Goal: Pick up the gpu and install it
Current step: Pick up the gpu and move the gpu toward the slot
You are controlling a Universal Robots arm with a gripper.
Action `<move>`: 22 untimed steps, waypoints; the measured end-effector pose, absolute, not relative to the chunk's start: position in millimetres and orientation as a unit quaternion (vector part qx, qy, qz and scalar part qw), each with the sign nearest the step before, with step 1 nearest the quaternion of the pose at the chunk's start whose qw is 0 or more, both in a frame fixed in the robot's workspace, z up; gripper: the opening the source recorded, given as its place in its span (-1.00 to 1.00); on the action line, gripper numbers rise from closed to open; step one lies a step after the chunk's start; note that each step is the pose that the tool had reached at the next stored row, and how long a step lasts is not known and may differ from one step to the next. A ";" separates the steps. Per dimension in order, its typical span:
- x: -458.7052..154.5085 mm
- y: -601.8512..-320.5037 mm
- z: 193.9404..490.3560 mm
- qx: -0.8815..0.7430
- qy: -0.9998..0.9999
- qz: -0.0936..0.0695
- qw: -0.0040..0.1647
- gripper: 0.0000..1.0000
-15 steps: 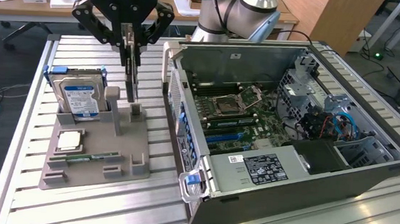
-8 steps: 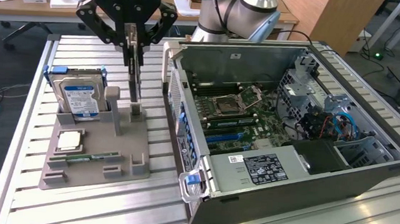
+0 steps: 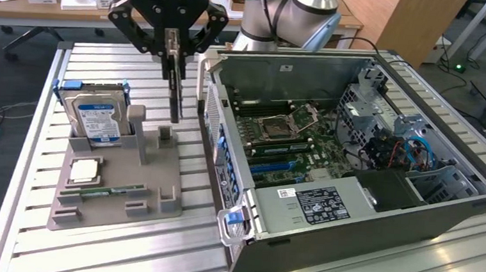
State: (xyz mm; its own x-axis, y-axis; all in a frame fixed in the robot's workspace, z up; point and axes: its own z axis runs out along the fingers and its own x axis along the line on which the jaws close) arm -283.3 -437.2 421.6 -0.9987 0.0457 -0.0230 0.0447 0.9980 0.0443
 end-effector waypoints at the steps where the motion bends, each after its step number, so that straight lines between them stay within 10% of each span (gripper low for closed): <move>1: -280.8 -437.1 421.6 0.023 0.999 0.022 0.012 -0.48; 22: -215.7 -437.0 421.5 0.023 0.999 0.030 0.012 -0.48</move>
